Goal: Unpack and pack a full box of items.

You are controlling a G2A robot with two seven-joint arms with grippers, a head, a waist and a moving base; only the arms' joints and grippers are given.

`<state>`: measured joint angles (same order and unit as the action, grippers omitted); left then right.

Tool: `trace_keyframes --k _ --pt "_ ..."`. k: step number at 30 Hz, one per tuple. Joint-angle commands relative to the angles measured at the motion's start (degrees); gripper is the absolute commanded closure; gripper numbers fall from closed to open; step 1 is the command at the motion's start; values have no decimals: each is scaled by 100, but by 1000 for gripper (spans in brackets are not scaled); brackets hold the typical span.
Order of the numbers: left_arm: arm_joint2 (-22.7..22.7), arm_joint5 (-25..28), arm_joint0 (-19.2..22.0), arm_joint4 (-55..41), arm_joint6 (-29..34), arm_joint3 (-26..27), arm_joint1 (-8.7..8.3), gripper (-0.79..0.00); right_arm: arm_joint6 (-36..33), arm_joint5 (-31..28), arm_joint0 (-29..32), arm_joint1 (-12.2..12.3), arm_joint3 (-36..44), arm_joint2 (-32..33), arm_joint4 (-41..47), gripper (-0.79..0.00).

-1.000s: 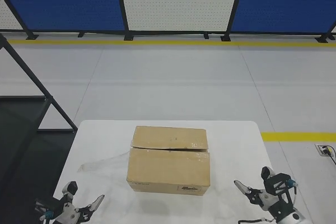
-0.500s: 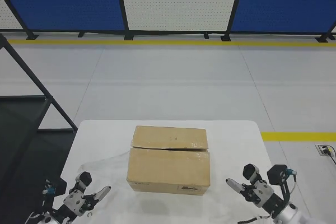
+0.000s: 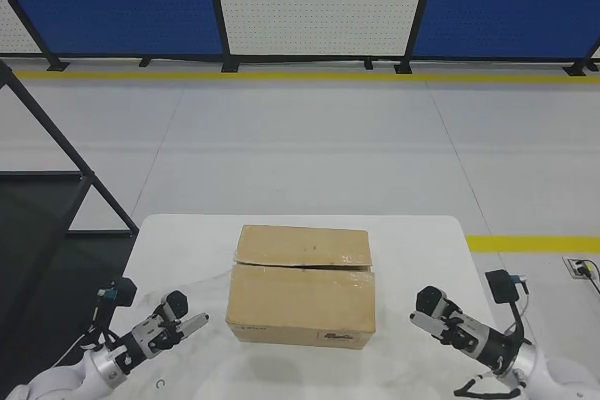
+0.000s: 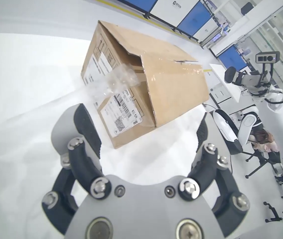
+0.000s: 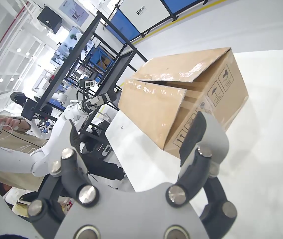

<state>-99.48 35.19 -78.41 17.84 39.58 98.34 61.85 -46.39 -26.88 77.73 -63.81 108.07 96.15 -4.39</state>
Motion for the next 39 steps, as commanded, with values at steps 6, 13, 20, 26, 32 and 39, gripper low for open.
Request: trace_keyframes --k 6,13,20,26,32,39 --pt "201 -294 173 -671 257 -120 -11 -785 69 27 -176 -14 -245 -365 144 -785" --pt "506 -794 987 -1782 1462 -672 -88 -785 -118 -138 -906 -13 -1001 -824 310 -785" --pt "736 -1225 1578 -2831 3083 -1151 -171 -785 -303 21 -1262 -13 -1438 -997 607 -785" --pt "736 -1225 1578 -2831 3083 -1151 -171 -785 -251 35 -1240 -16 -1418 -1012 620 -785" --pt "728 -1302 1478 -3134 2623 -1019 -170 -785 -114 76 -1427 -36 -1588 -1345 467 -785" --pt "583 -1242 1387 -3310 2489 -1063 -218 -785 -212 79 -1829 -56 -2020 -1631 631 -785"
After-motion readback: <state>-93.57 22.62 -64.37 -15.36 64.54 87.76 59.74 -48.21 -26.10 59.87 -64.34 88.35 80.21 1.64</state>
